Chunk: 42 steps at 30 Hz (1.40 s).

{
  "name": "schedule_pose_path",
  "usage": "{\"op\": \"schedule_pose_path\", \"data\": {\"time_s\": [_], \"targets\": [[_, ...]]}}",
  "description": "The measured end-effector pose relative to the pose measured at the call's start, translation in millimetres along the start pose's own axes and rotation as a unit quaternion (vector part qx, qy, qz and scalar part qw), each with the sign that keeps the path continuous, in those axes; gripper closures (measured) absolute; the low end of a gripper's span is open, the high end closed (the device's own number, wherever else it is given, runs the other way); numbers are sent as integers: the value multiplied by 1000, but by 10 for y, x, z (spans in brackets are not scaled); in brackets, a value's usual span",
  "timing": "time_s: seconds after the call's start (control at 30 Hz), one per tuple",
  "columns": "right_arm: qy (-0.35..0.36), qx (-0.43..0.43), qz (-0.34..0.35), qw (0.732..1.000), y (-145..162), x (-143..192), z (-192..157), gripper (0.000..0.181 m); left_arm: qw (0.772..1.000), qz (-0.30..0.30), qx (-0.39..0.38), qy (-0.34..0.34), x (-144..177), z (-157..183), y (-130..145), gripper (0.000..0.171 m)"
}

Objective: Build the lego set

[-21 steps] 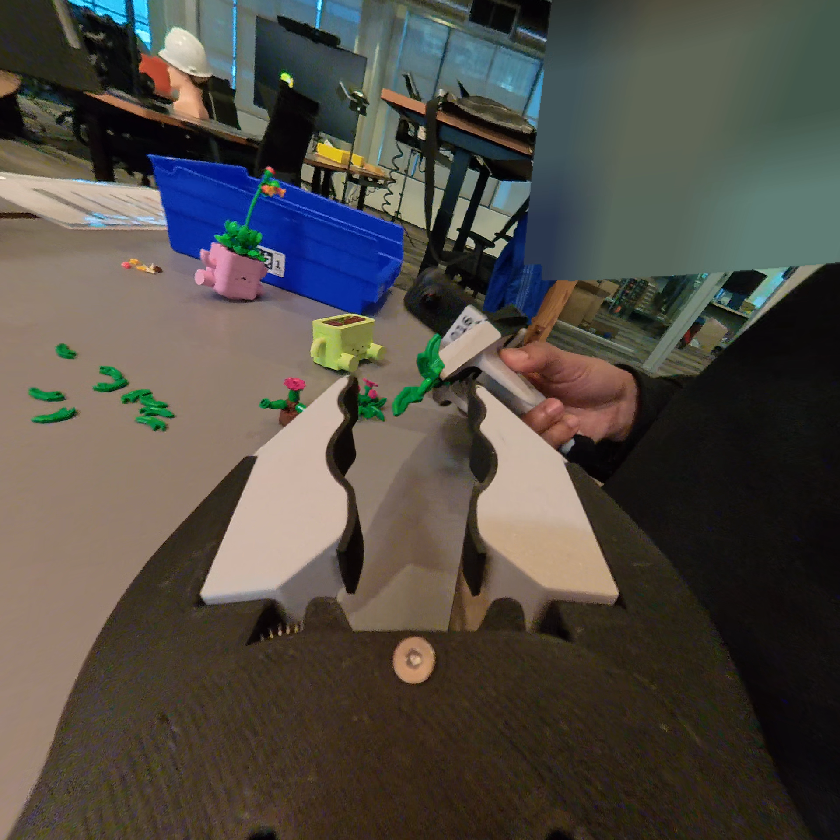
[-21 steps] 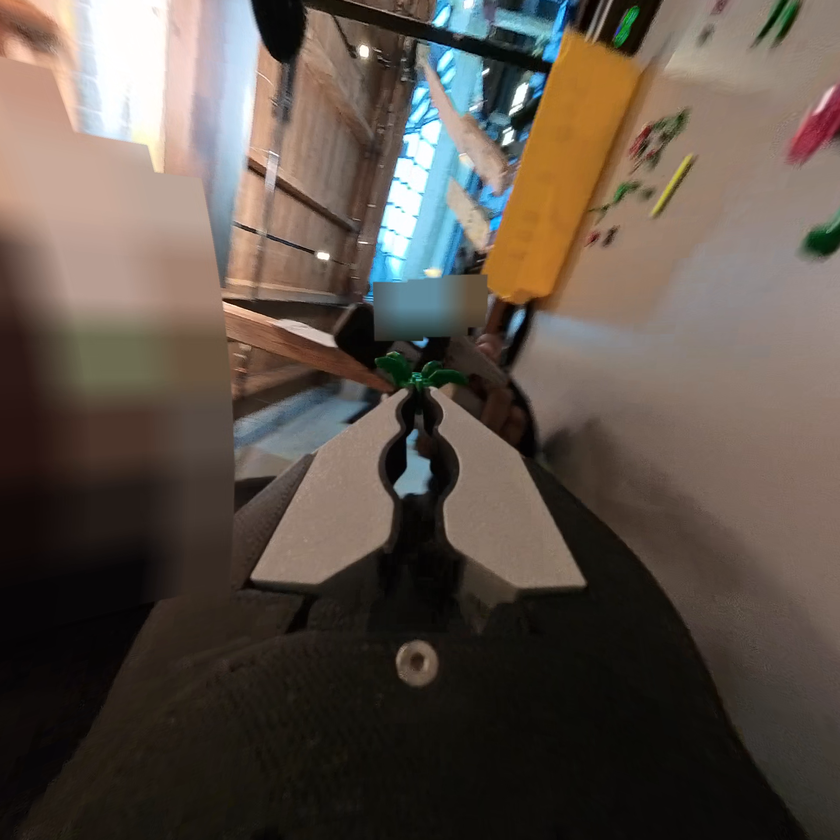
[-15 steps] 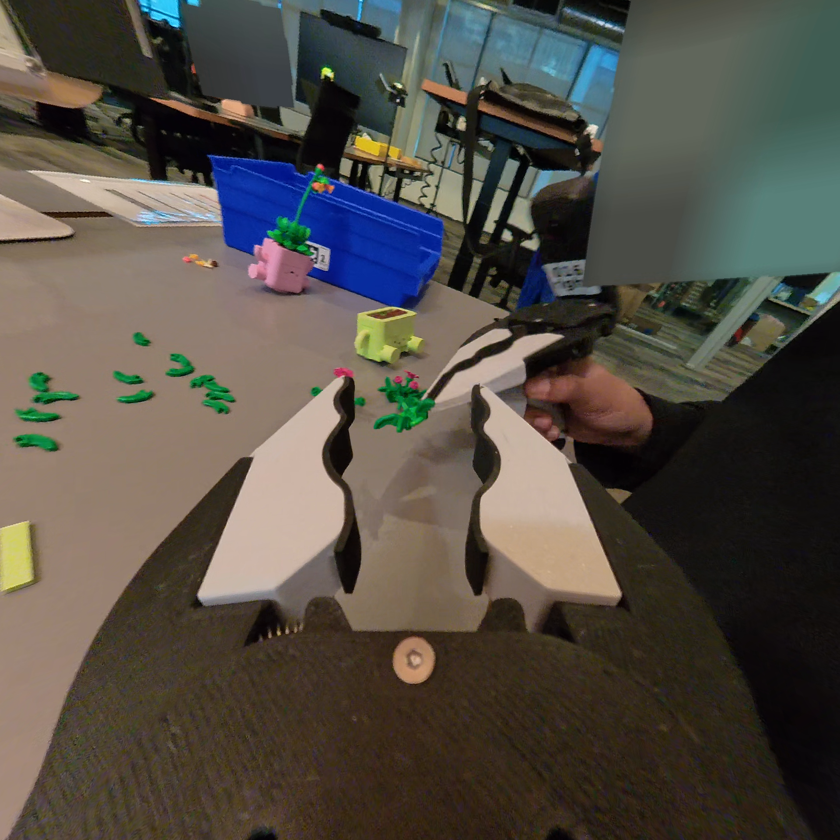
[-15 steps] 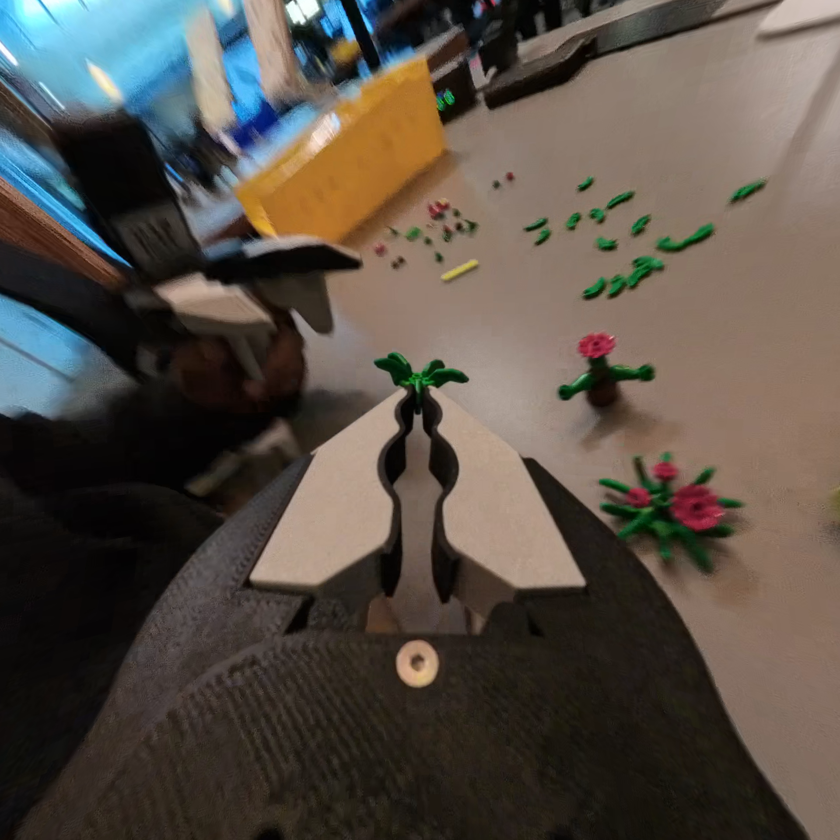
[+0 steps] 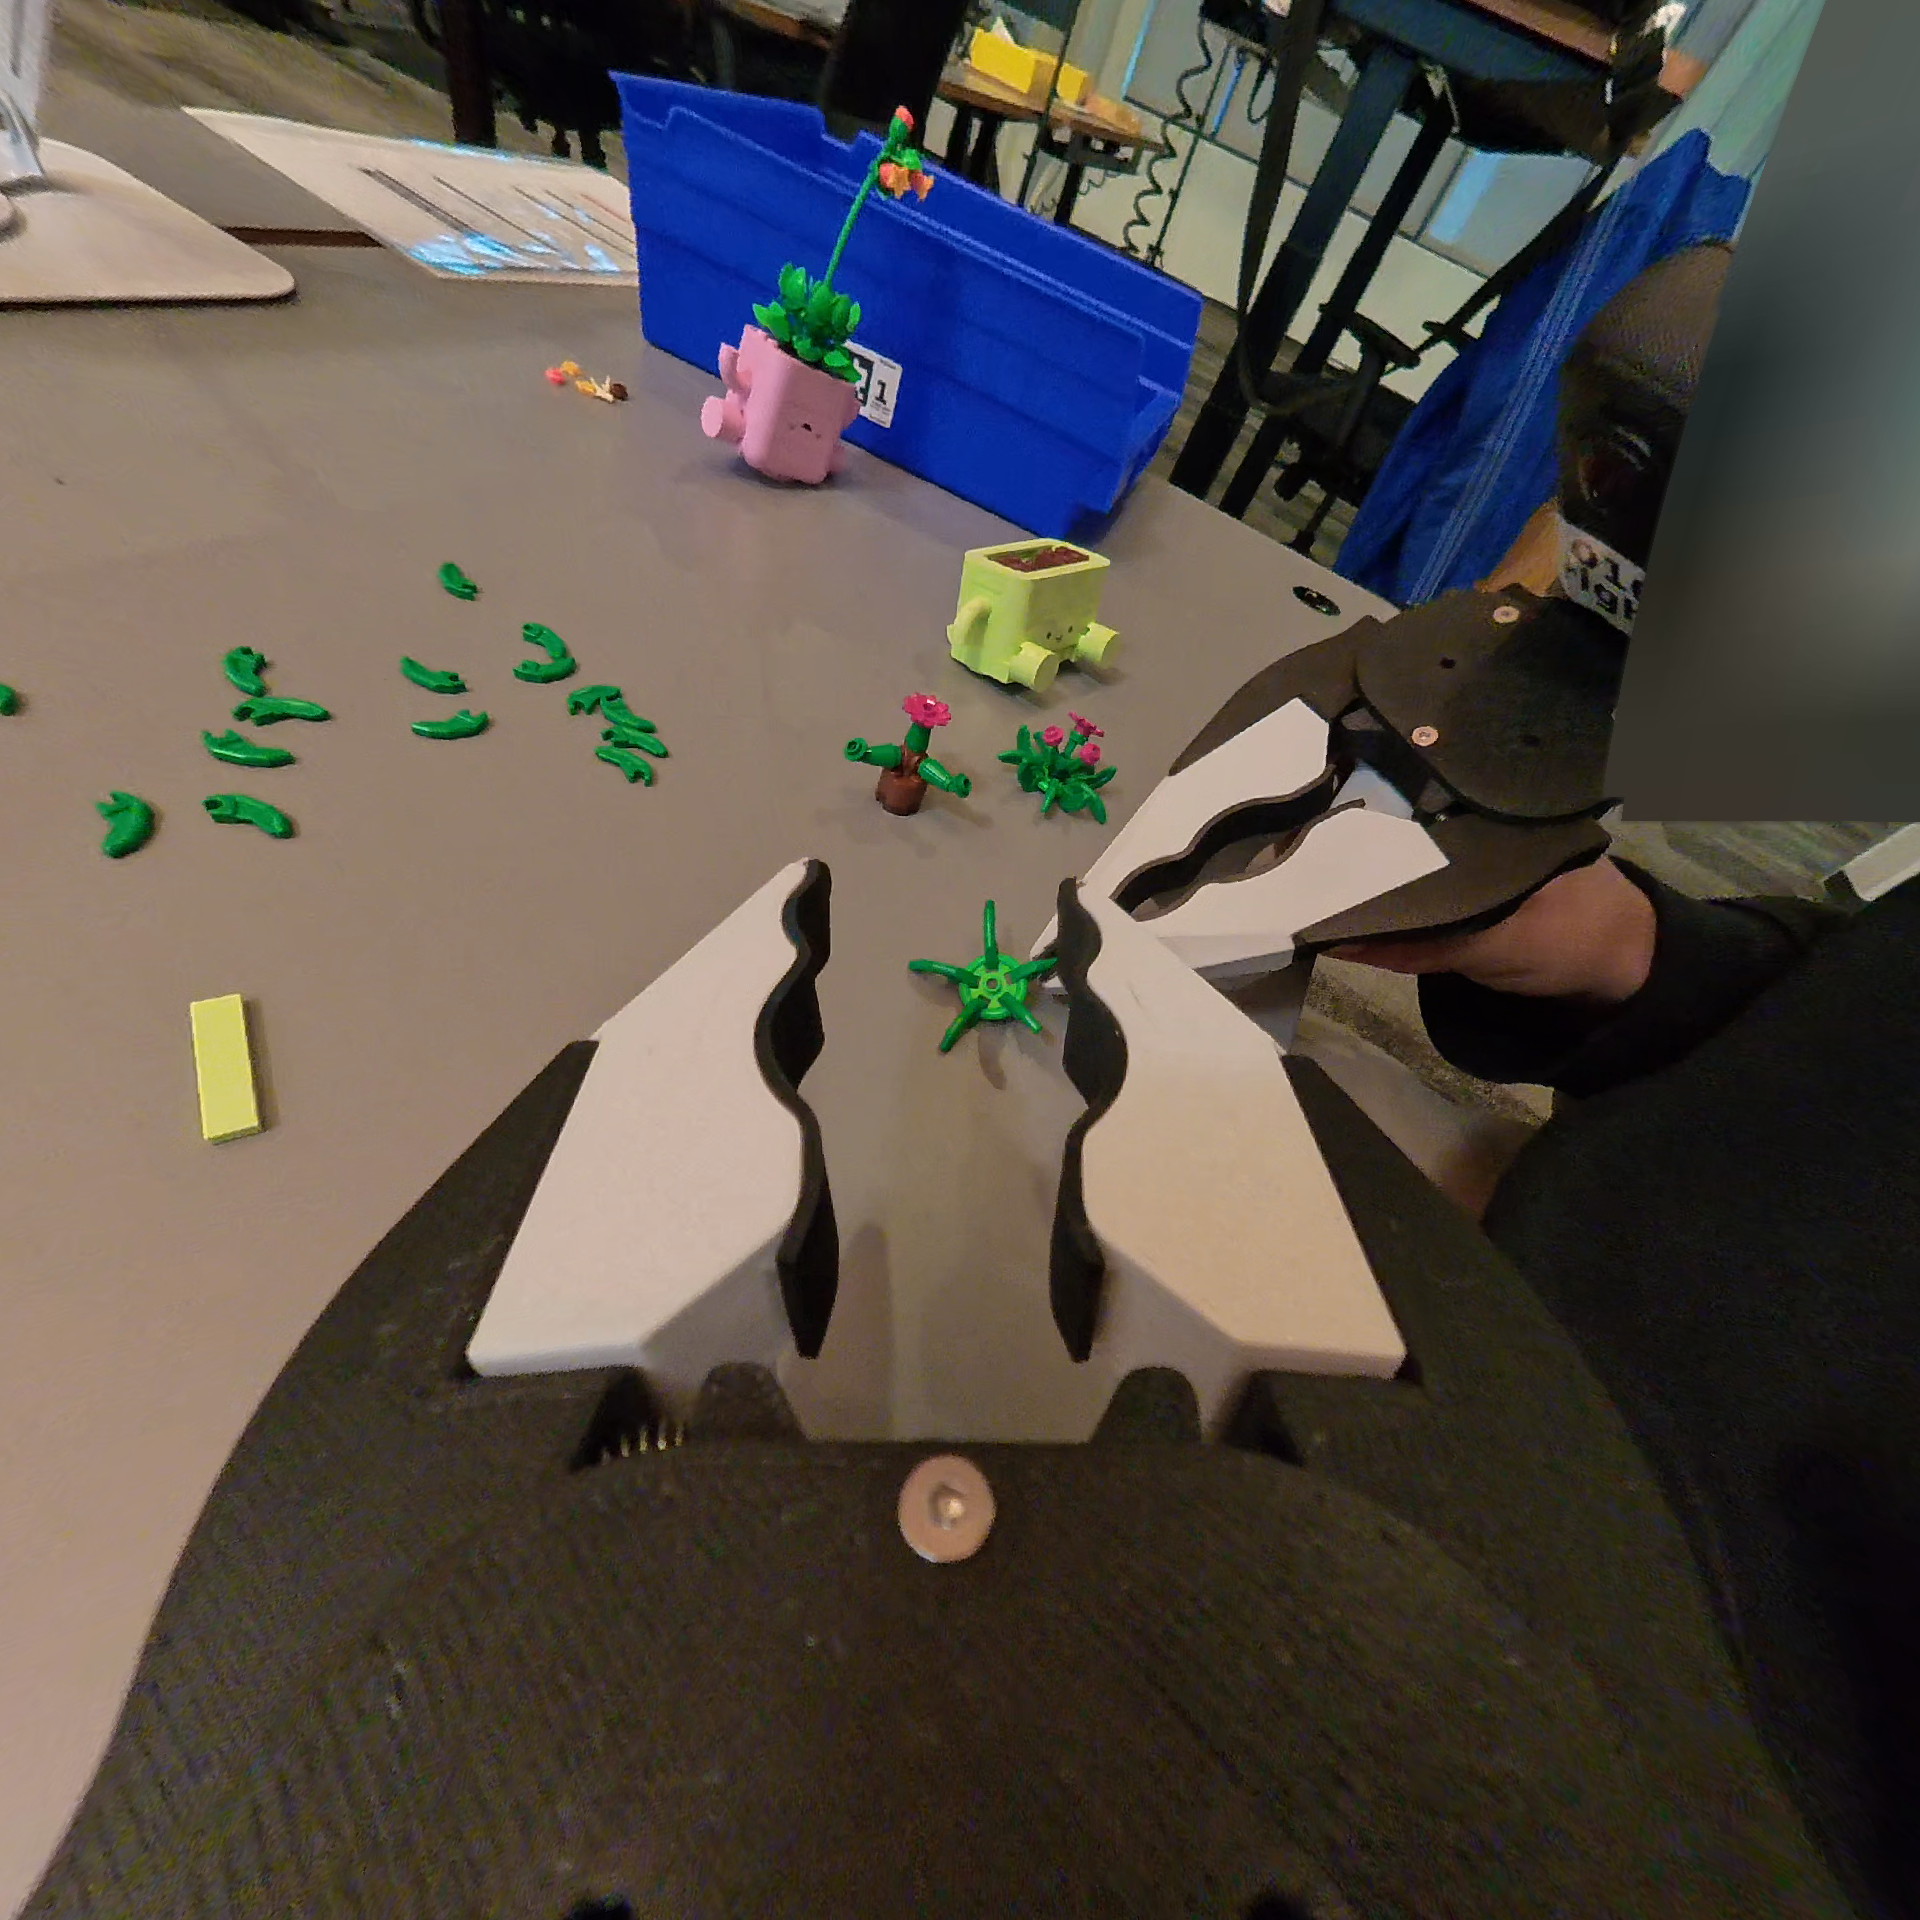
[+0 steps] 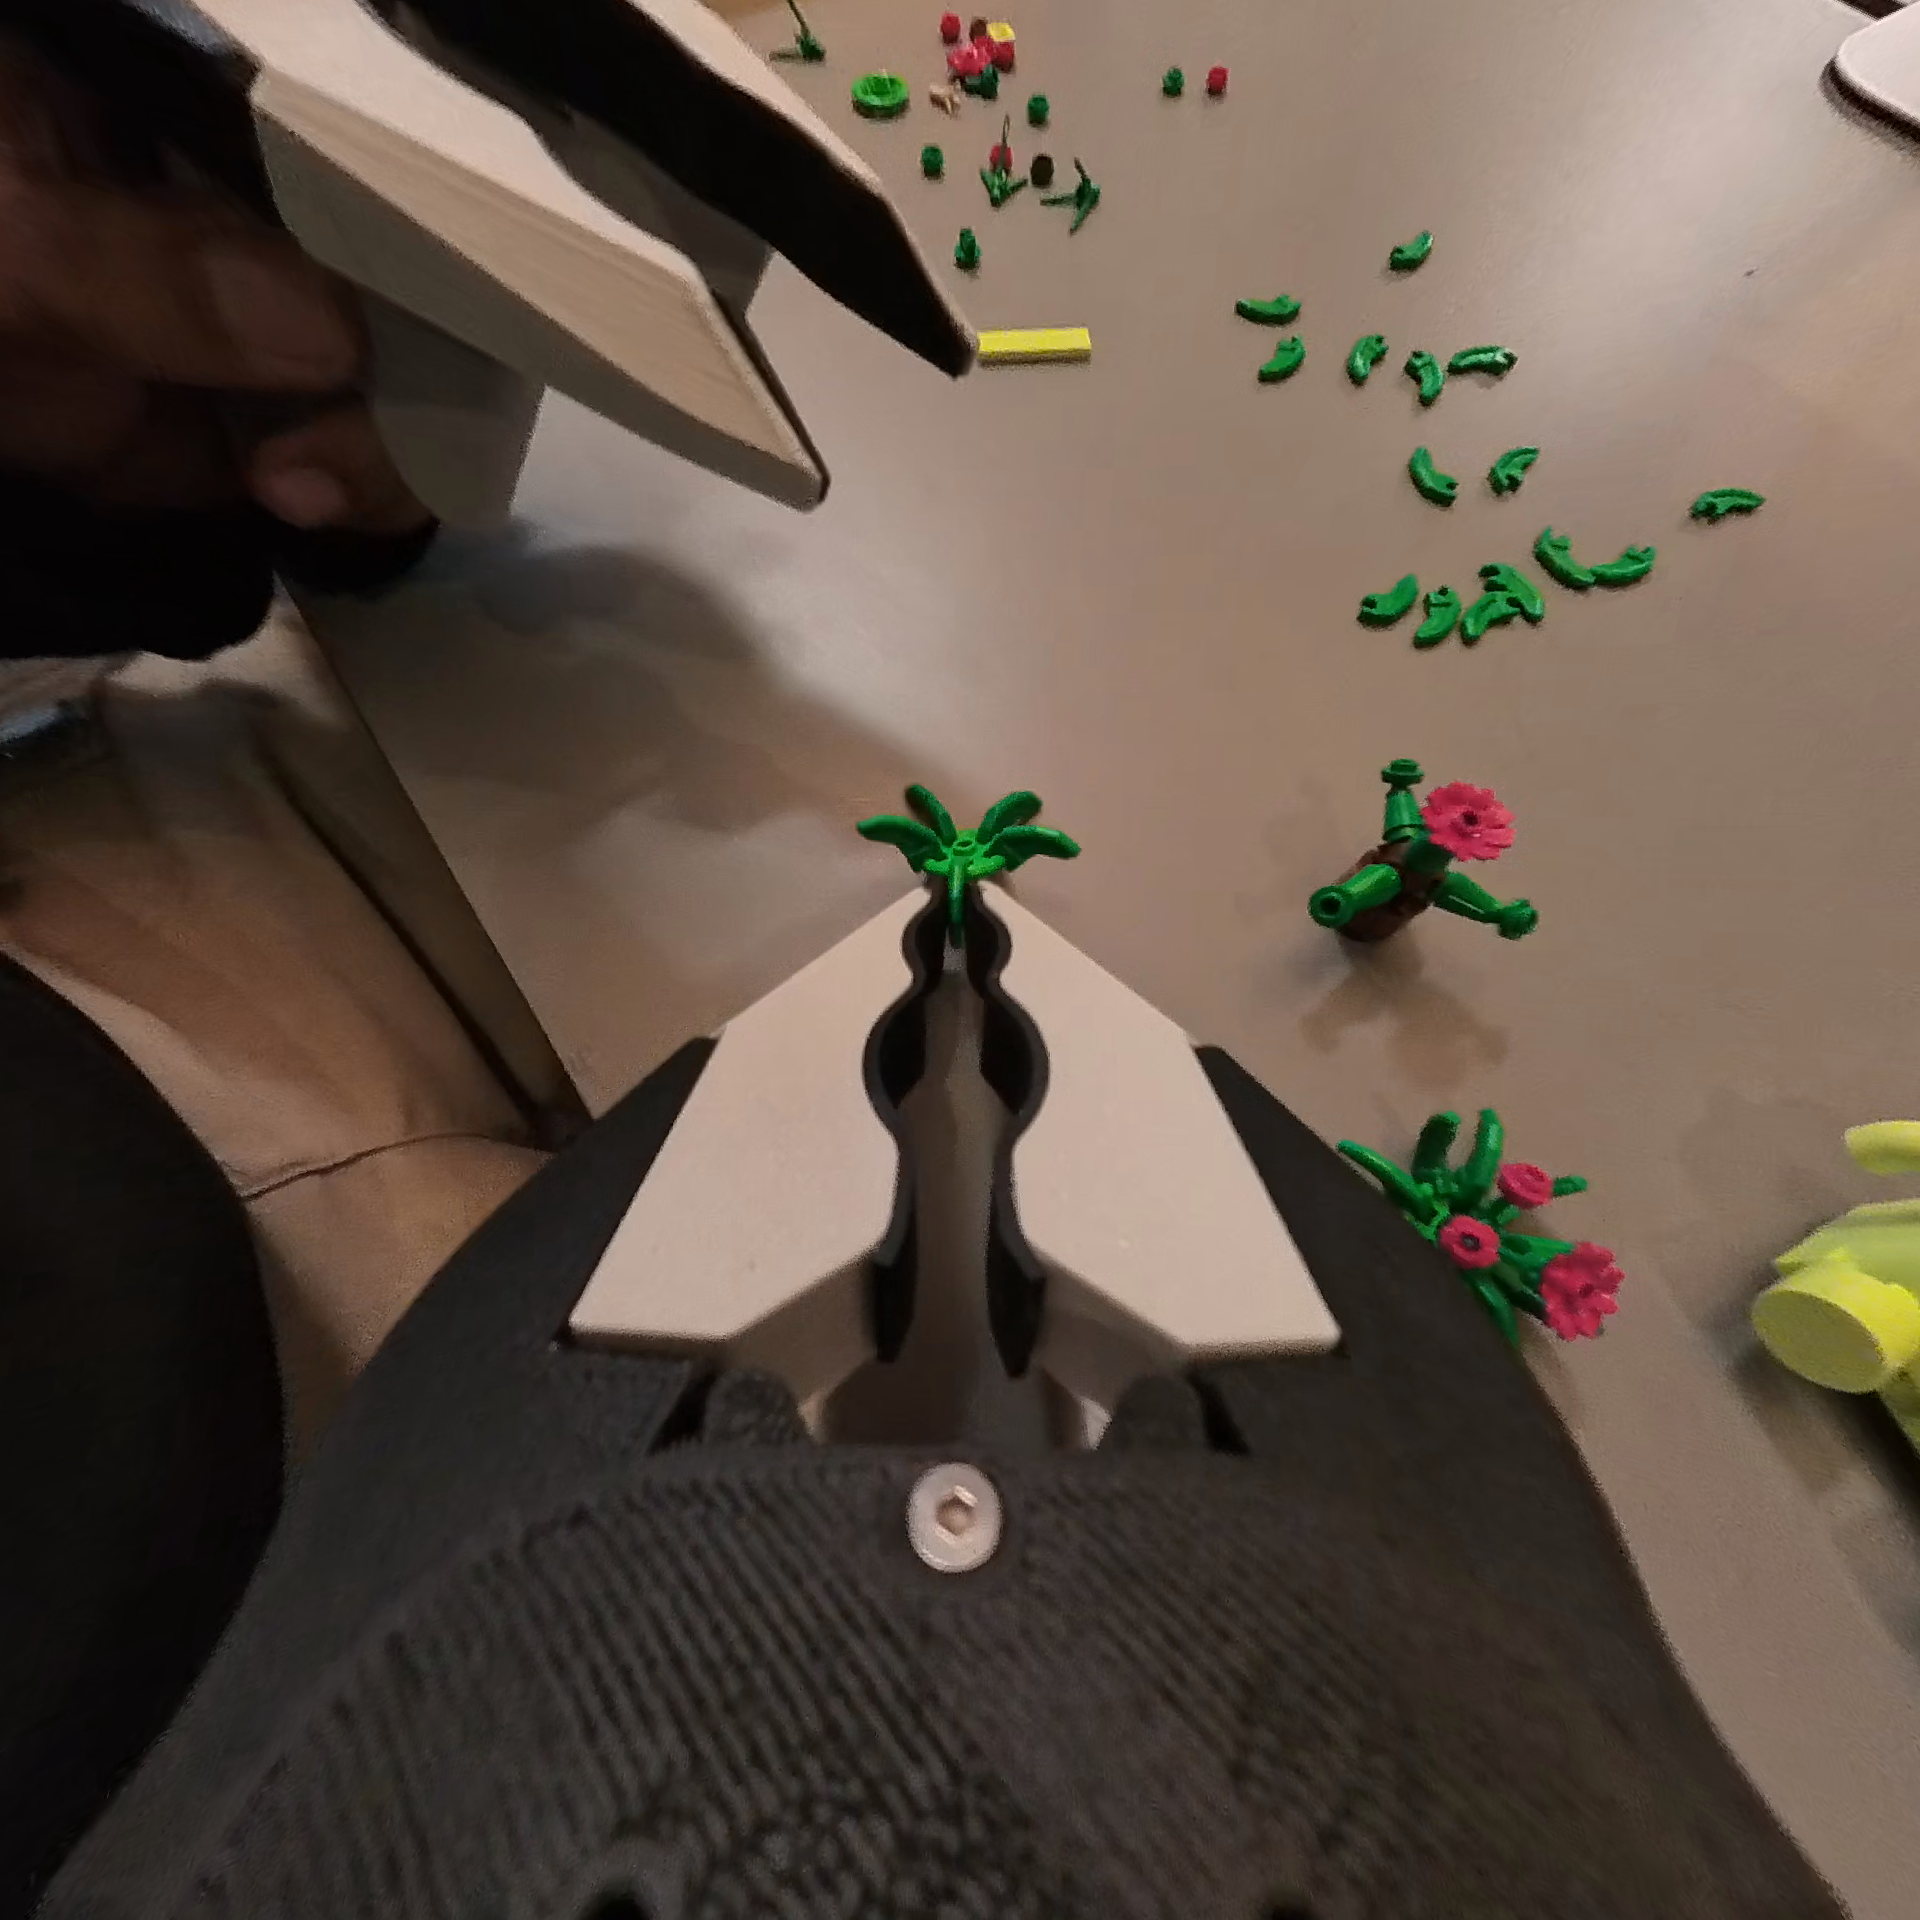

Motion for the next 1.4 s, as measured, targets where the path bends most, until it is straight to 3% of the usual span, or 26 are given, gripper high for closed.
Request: {"op": "schedule_pose_path", "data": {"time_s": [0.3, 0.53, 0.73, 0.8, 0.87, 1.0, 1.4], "targets": [[-20, -12, 16, 1000, 7, 51, 33, 165, 999, -43, -20, -9, -87, 43, 22, 129], [-77, -85, 67, 991, -33, 122, 133, 163, 991, -133, -28, -13, -252, 75, 98, 139], [-67, -84, 49, 993, -42, 68, 114, 163, 979, -191, -65, -25, -366, 139, 157, 139], [-62, -93, 42, 993, -42, 53, 136, 164, 978, -194, -69, -26, -372, 147, 161, 139], [-47, -98, 27, 994, -36, 29, 168, 177, 980, -187, -68, -30, -360, 143, 153, 140], [37, -32, 21, 999, -49, 22, 207, 181, 984, -164, -54, -54, -329, 116, 127, 146], [-11, -43, -16, 999, -57, -94, 182, 181, 985, -170, 1, -26, -405, 98, 140, 140]]}}
Point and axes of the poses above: each gripper's, where its closed fingertips meet, x back along the fingers, y out of its underside, z = x × y across the jaws, the point moved 10 cm from there along x, back along the fingers, and after that the axes turned 6 degrees about y, right-handed, at the moved point
